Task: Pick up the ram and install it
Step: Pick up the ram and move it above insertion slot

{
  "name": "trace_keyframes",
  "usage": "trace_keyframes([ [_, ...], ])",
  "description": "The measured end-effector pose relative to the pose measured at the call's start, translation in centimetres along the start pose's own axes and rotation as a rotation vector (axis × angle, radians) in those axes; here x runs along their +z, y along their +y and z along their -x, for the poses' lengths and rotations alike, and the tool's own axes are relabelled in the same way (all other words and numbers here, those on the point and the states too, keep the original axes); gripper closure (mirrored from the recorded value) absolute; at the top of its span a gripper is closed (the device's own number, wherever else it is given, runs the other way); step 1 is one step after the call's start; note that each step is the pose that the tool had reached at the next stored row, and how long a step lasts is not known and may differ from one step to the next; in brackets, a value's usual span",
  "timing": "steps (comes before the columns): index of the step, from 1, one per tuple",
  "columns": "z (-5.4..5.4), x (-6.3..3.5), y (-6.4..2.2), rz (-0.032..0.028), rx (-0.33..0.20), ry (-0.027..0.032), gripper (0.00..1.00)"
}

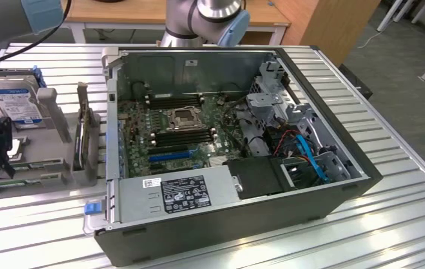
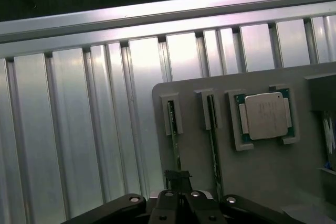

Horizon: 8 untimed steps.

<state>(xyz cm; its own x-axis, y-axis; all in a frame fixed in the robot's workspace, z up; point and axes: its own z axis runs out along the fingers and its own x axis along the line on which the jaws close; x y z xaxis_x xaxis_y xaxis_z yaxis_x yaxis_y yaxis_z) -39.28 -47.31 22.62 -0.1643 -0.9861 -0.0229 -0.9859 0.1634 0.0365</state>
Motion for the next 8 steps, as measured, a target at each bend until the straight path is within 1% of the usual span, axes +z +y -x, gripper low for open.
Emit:
trace_keyframes([
  [1,-0.01,0.01,0.04,-0.0143,-0.001,-0.0013,0.89],
  [2,-0.01,0.01,0.1,-0.0241,-0.002,-0.0014,0.89],
  [6,0.03,0.01,0.13,-0.025,-0.002,-0.0012,0.89],
  [8,0.24,0.06,0.3,-0.0252,-0.003,-0.0008,0.89],
])
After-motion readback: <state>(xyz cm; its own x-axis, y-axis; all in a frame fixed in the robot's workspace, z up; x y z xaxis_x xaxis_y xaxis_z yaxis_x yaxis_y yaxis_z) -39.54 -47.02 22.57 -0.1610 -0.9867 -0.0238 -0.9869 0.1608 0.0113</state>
